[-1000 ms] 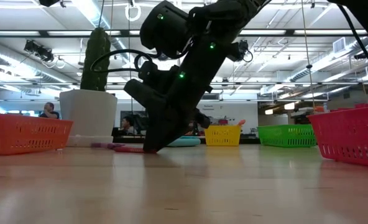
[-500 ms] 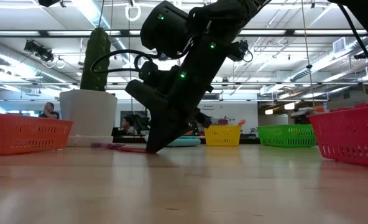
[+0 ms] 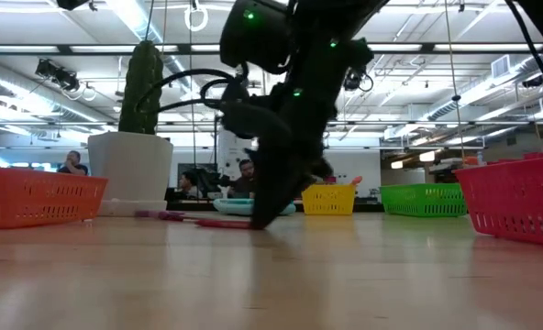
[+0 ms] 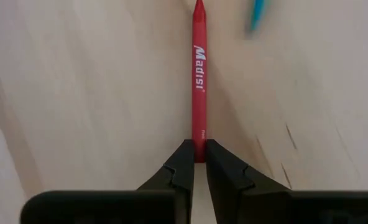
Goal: Sort crayons/erasers/pens/pencils in bins
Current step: Put the red crayon into the red bin
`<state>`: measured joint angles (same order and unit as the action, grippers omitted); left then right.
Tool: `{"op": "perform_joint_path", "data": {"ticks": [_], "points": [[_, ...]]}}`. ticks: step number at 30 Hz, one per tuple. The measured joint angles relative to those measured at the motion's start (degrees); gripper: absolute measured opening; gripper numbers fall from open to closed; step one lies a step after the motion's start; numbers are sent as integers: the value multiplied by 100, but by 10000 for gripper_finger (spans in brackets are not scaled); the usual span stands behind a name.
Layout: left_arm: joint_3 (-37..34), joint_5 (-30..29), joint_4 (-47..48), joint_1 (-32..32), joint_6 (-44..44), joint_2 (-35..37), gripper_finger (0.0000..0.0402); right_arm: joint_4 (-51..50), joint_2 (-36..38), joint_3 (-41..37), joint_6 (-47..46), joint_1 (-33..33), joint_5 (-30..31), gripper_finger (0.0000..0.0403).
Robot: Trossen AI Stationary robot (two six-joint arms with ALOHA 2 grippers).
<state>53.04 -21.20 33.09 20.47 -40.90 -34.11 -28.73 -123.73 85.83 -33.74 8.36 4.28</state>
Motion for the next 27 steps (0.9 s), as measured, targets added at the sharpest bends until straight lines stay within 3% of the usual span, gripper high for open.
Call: {"op": "perform_joint_path", "data": {"ticks": [11, 19, 27], "points": [[0, -214, -22, 0, -166, -2, 52, -1916, 184, 4, 384, 374, -104, 42], [0, -292, -36, -2, -237, -91, 52, -2280, 248, -13, -255, 694, -121, 46], [0, -383, -130, -7, -226, -306, 52, -2333, 571, -29, -506, 692, -25, 95]]}}
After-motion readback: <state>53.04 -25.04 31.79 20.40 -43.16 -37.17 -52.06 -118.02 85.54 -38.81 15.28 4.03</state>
